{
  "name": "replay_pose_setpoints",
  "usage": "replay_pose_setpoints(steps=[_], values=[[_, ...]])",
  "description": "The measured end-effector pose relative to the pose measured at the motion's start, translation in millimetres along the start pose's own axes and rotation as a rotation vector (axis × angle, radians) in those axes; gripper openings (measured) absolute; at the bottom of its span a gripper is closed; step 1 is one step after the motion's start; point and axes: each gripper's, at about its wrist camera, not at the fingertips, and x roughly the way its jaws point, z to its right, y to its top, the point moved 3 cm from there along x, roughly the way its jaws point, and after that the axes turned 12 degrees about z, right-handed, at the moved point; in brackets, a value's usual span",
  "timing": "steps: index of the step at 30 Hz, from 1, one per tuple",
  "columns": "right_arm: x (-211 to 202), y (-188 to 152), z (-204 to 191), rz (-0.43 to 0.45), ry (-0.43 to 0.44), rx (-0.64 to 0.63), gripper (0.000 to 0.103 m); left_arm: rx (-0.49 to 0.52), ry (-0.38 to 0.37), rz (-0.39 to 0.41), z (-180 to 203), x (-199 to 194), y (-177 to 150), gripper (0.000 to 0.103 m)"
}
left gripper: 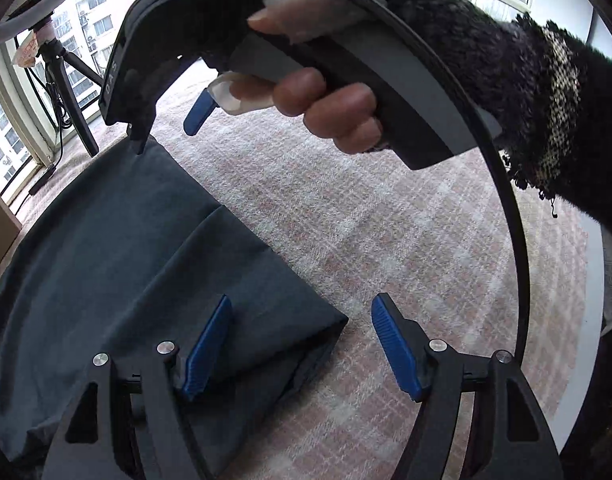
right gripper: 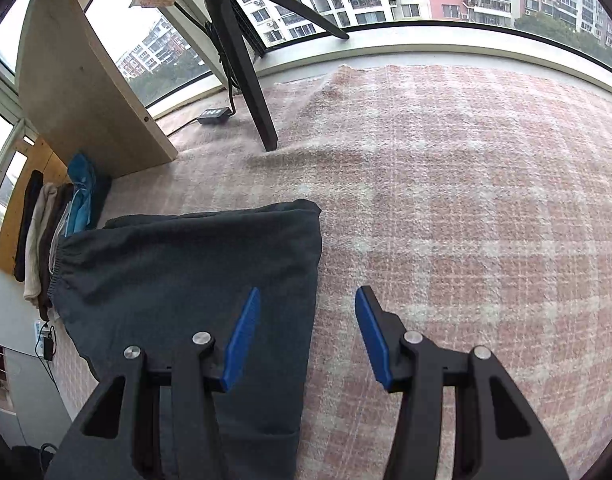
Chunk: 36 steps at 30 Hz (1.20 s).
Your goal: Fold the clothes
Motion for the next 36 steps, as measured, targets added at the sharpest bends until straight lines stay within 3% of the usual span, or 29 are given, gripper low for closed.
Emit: replay_pose_setpoints(steps=[2, 3, 4, 5, 6, 9, 14, 18, 20, 21, 22, 30, 32, 33, 34, 35, 36], values=[[13, 2, 3, -0.017, 0.023, 0.006, 0.049, 0.004, 0.030, -0.002, -1, 5, 0, 0.048], [16, 3, 4, -0.012, 0.040, 0.006, 0.049, -0.005, 0.022, 0.012, -3, 4, 0, 0.024], [17, 4, 4, 0.002, 0.059, 0.003, 0.040, -0.011, 0.021, 0.027, -5, 0, 1, 0.007], [20, 5, 4, 0.001, 0.078, 0.004, 0.026, -0.016, 0.012, 0.037, -6, -5, 2, 0.007], [23, 6, 5, -0.011, 0.096, 0.018, 0.003, -0.020, -0.005, 0.051, -6, -12, 3, 0.007], [27, 7, 10, 0.000, 0.129, 0.059, 0.003, -0.054, -0.061, 0.082, -9, -33, 6, 0.006], [28, 10, 16, 0.012, 0.154, 0.116, 0.003, -0.073, -0.059, 0.059, -11, -35, -2, 0.004], [27, 14, 22, 0.011, 0.166, 0.154, 0.018, -0.033, -0.047, 0.077, 4, -43, -9, 0.004], [26, 17, 24, 0.016, 0.166, 0.155, 0.017, -0.036, -0.032, 0.087, 4, -48, -12, 0.004], [27, 18, 21, 0.020, 0.166, 0.139, 0.007, -0.045, -0.031, 0.094, 2, -50, -13, 0.004], [27, 18, 19, 0.022, 0.162, 0.123, 0.006, -0.055, -0.031, 0.101, 0, -53, -14, 0.003], [31, 23, 17, 0.040, 0.119, 0.118, 0.005, -0.105, -0.080, 0.140, -5, -73, -15, 0.004], [32, 21, 20, 0.025, 0.134, 0.139, 0.006, -0.079, -0.042, 0.137, -1, -74, -15, 0.005], [32, 21, 23, 0.015, 0.152, 0.166, 0.010, -0.063, -0.021, 0.138, 1, -71, -14, 0.012], [31, 20, 27, 0.009, 0.165, 0.189, 0.012, -0.054, -0.002, 0.145, 2, -69, -11, 0.029], [29, 20, 30, 0.006, 0.172, 0.208, 0.016, -0.049, 0.016, 0.155, 2, -65, -9, 0.038], [28, 19, 32, 0.004, 0.179, 0.214, 0.025, -0.041, 0.023, 0.162, 3, -62, -6, 0.054]])
